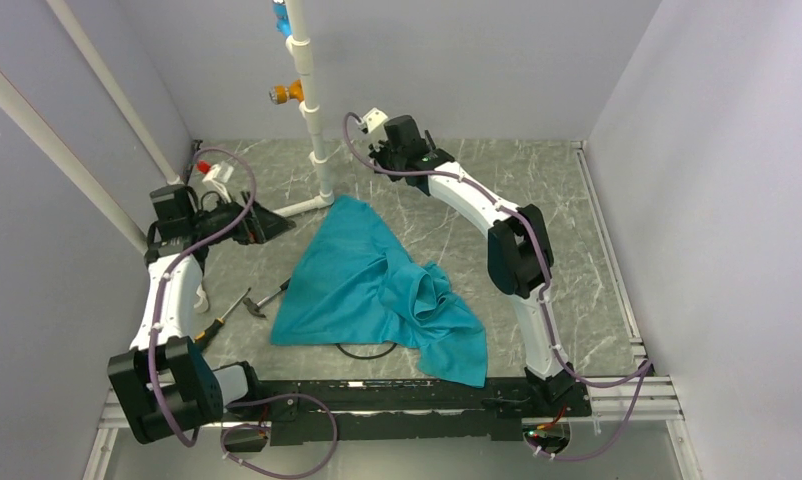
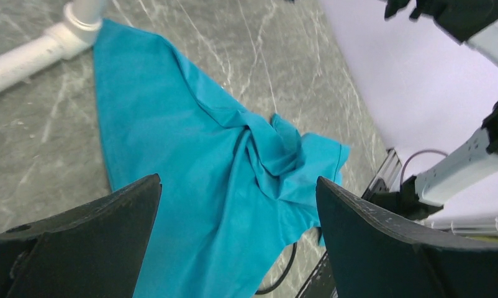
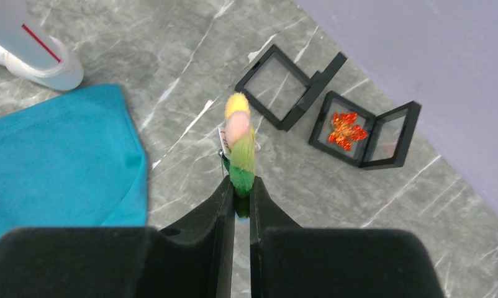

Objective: Remove the brooch from the garment
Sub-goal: Close the brooch.

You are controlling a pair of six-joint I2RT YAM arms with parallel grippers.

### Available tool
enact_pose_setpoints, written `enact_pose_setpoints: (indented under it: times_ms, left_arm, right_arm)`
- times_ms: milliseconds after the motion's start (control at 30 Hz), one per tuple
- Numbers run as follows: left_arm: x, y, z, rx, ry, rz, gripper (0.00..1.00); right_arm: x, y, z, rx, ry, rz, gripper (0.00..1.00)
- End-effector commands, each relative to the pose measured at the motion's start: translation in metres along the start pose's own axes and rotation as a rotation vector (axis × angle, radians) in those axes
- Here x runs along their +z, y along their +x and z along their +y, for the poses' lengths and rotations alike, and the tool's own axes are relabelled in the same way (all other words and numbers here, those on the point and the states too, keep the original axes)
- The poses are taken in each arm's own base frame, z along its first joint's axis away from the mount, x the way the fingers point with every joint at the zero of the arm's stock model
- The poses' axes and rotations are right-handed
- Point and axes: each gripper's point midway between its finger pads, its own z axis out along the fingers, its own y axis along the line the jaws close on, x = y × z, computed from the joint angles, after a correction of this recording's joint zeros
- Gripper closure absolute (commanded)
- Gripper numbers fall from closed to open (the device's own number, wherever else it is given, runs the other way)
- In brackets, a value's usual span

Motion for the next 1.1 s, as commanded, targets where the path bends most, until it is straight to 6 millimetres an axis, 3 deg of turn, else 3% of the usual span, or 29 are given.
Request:
enact_pose_setpoints:
  times_ms: [0, 100, 200, 367, 433, 600, 833, 1067]
  left_arm:
    - [0.010, -0.003, -0.020, 0.225, 0.018, 0.046, 0.01]
    - [0.014, -0.008, -0.025, 0.394, 0.041, 0.039, 0.00]
    - [0.018, -0.015, -0.029, 0.525, 0.073, 0.015, 0.01]
    - [0.036, -0.010, -0.059, 0.740, 0.229, 0.022, 0.13]
    - [0.045, -0.008, -0.077, 0.817, 0.306, 0.015, 0.16]
    - [0.071, -0.004, -0.117, 0.896, 0.449, 0.031, 0.31]
    - [0.106, 0.008, -0.163, 0.849, 0.614, 0.083, 0.37]
    - [0.126, 0.022, -0.188, 0.778, 0.695, 0.129, 0.47]
  right_arm:
    - [-0.003, -0.037, -0.010, -0.034, 0.005, -0.142, 1.00]
    - [-0.020, -0.042, 0.008, -0.041, -0.124, -0.188, 1.00]
    - [-0.055, -0.043, 0.025, -0.017, -0.294, -0.222, 1.00]
    - [-0.144, -0.040, 0.038, 0.101, -0.636, -0.317, 1.00]
    - [-0.171, -0.027, 0.036, 0.147, -0.735, -0.338, 1.00]
    - [-0.224, -0.019, 0.042, 0.195, -0.873, -0.396, 1.00]
    - [-0.264, -0.013, 0.061, 0.261, -1.015, -0.405, 1.00]
    - [-0.276, 0.000, 0.070, 0.255, -1.043, -0.390, 1.00]
